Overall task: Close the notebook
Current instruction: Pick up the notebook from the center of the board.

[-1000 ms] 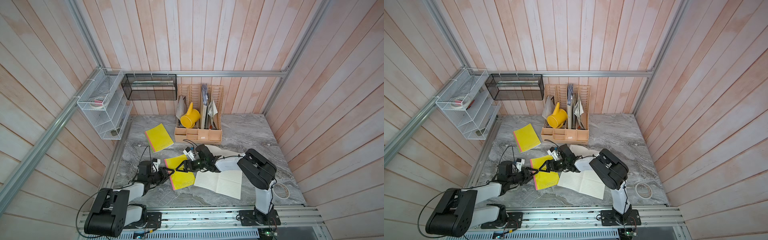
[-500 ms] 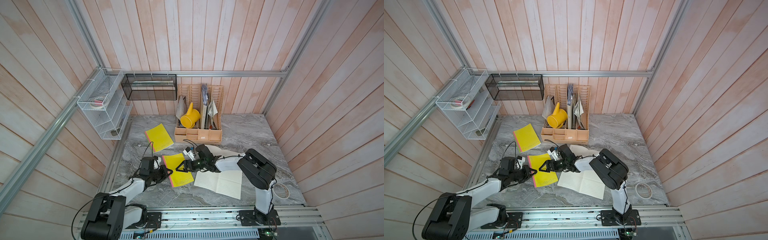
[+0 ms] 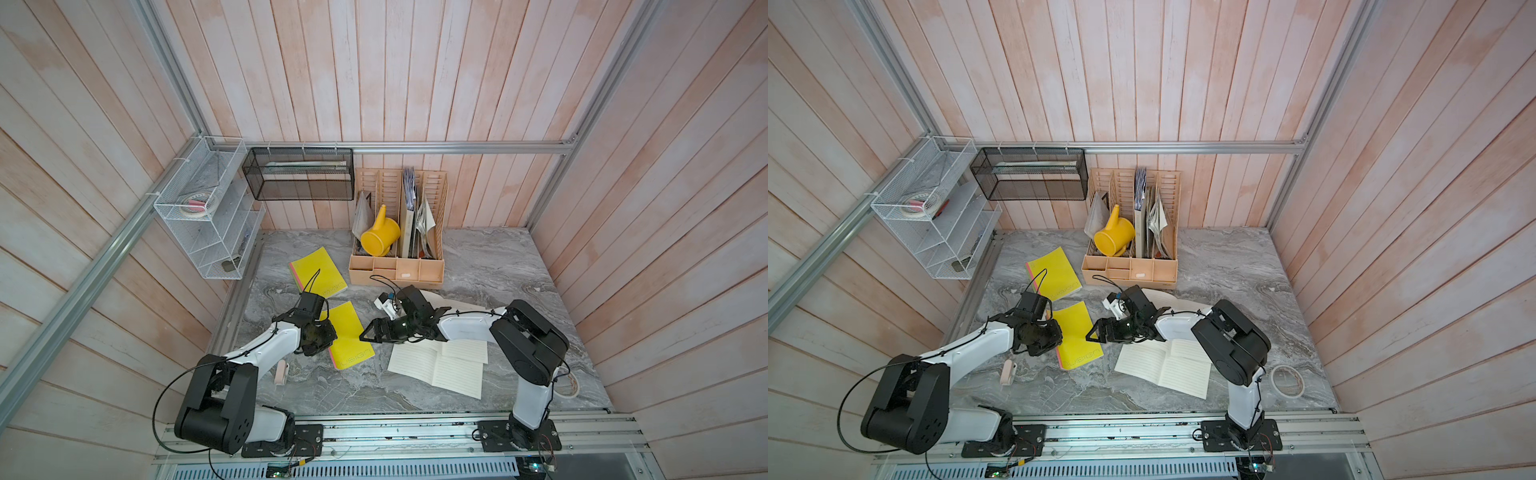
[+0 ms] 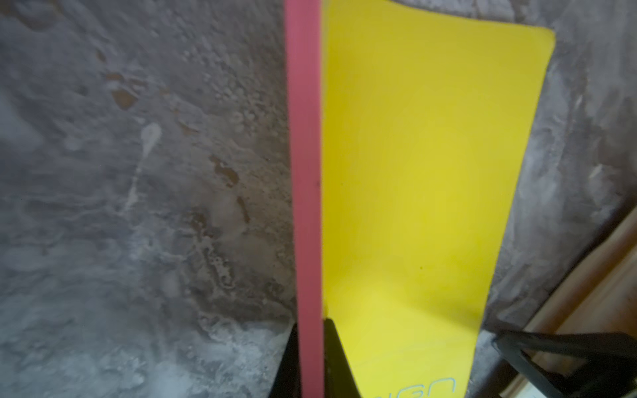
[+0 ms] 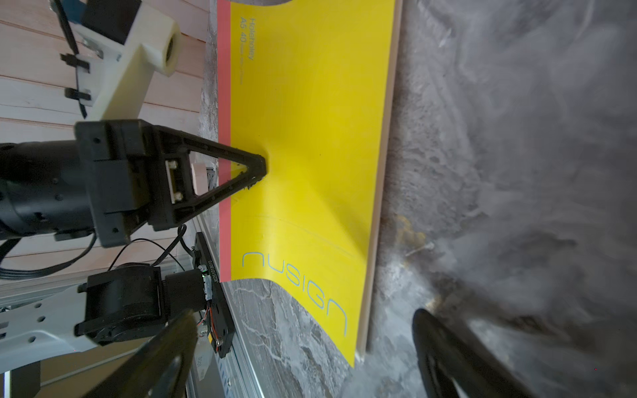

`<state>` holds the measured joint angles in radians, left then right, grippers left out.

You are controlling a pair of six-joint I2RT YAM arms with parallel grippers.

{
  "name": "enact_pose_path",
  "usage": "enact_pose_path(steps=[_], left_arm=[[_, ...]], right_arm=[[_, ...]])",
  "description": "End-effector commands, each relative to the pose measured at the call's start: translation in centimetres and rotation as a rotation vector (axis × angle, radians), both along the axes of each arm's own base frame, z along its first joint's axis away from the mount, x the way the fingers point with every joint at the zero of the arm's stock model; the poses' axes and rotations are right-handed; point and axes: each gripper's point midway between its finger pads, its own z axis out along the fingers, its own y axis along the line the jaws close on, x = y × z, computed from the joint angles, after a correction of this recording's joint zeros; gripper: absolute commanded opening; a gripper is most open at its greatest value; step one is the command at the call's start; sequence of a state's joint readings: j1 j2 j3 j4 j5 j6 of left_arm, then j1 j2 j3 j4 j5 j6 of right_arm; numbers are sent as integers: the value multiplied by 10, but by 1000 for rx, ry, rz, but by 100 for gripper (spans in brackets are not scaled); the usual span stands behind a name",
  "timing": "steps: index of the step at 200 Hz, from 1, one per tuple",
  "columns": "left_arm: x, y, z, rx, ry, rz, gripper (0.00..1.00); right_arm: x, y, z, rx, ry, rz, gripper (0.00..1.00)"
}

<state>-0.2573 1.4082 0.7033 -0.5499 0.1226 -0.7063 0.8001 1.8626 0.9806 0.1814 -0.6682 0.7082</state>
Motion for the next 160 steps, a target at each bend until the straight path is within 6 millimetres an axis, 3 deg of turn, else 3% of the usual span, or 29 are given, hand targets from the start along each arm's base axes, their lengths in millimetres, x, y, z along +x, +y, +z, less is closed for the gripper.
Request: enact_pose_path(steps=[1, 34, 51, 71, 115, 133, 160], left_arm=[[-32, 39, -21, 234, 165, 11, 0], [-42, 34, -28, 282, 230, -16, 0], [-37, 24, -18, 221, 194, -16, 0], [-23, 20, 12, 205, 132, -16, 0], [25, 7, 101, 186, -33, -86, 0], [46, 4, 125, 180, -74, -104, 0], [79, 13, 150, 186, -132, -94, 0]], right_arm=[[3, -15, 1, -32, -14, -21, 98], [6, -26, 5, -18, -24, -40, 98], [6, -29, 7, -11, -25, -44, 98], [6, -31, 10, -6, -30, -42, 98], [12, -24, 16, 11, -40, -26, 98], [14, -22, 17, 16, -41, -23, 98], [17, -25, 16, 13, -39, -33, 98]])
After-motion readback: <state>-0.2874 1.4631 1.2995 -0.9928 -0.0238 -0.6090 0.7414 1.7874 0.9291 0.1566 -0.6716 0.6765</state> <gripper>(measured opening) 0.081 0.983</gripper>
